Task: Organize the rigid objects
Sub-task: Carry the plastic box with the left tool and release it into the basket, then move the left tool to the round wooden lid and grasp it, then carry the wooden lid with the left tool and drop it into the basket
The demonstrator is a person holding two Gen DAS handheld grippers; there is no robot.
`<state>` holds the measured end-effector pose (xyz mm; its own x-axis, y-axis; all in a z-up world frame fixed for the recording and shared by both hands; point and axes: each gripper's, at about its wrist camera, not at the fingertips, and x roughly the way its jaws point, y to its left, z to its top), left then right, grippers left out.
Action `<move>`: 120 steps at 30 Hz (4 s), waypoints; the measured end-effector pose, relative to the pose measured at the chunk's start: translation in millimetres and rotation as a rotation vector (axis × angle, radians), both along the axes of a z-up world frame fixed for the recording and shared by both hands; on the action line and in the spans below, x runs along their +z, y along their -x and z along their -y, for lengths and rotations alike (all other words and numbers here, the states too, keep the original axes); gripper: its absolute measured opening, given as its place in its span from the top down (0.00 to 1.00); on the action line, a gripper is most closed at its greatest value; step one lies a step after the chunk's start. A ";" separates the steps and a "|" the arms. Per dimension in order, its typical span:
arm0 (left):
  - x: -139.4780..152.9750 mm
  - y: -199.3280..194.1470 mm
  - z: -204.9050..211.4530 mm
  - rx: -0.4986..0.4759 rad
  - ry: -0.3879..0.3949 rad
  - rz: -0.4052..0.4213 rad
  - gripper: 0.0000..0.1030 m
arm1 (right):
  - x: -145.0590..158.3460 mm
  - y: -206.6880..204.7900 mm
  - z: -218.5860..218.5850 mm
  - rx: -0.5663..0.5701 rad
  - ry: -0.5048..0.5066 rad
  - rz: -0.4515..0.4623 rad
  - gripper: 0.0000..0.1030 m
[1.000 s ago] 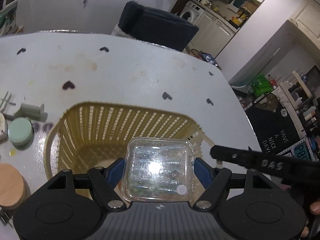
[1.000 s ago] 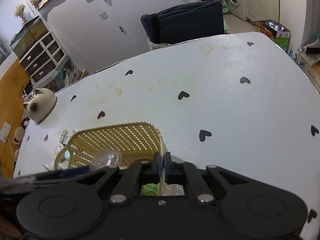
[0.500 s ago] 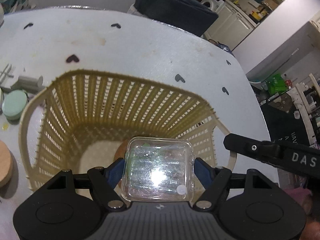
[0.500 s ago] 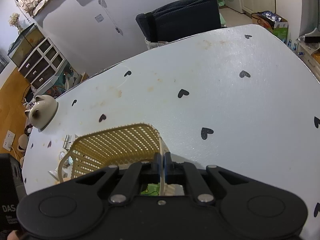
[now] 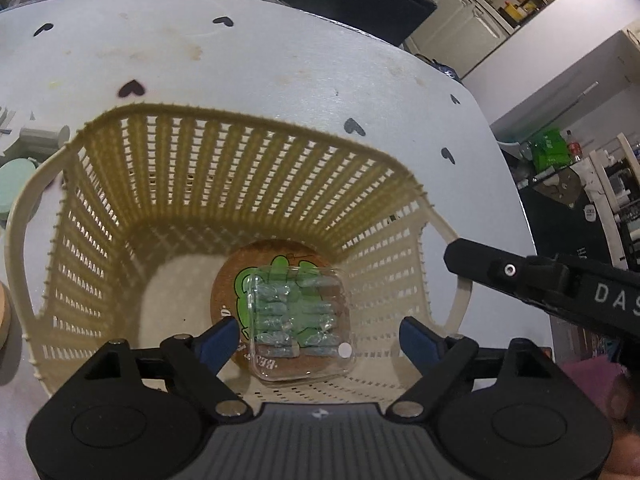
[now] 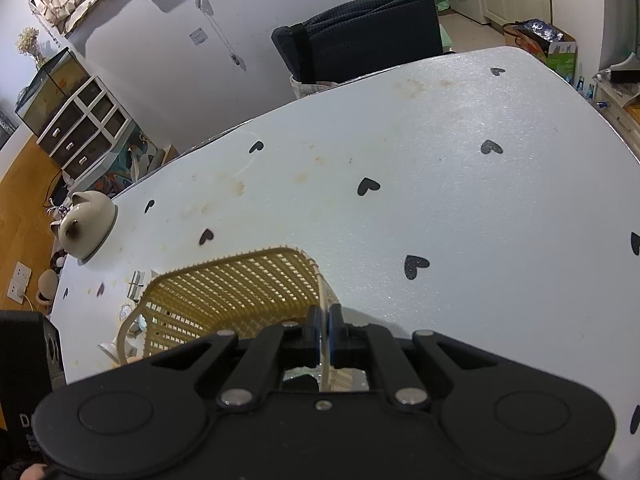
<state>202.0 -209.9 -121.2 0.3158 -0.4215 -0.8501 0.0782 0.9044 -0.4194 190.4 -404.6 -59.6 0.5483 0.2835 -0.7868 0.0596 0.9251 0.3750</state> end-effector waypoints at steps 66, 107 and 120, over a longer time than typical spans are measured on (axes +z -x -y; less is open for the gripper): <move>40.7 58.4 -174.4 0.156 -0.360 0.308 0.00 | 2.0 1.9 -6.1 0.007 0.040 0.005 0.96; 24.9 44.1 -155.2 0.057 -0.416 0.308 0.34 | 1.9 1.0 -9.4 0.018 0.063 0.006 0.96; 84.4 48.7 -120.3 0.029 -0.235 0.489 0.34 | 2.4 1.9 -11.4 0.028 0.079 0.014 0.96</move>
<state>153.3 -89.6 -36.8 0.7072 -0.2231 -0.6709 0.1869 0.9741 -0.1269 188.5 -393.2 -57.1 0.5522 0.2366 -0.7995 0.0282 0.9530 0.3015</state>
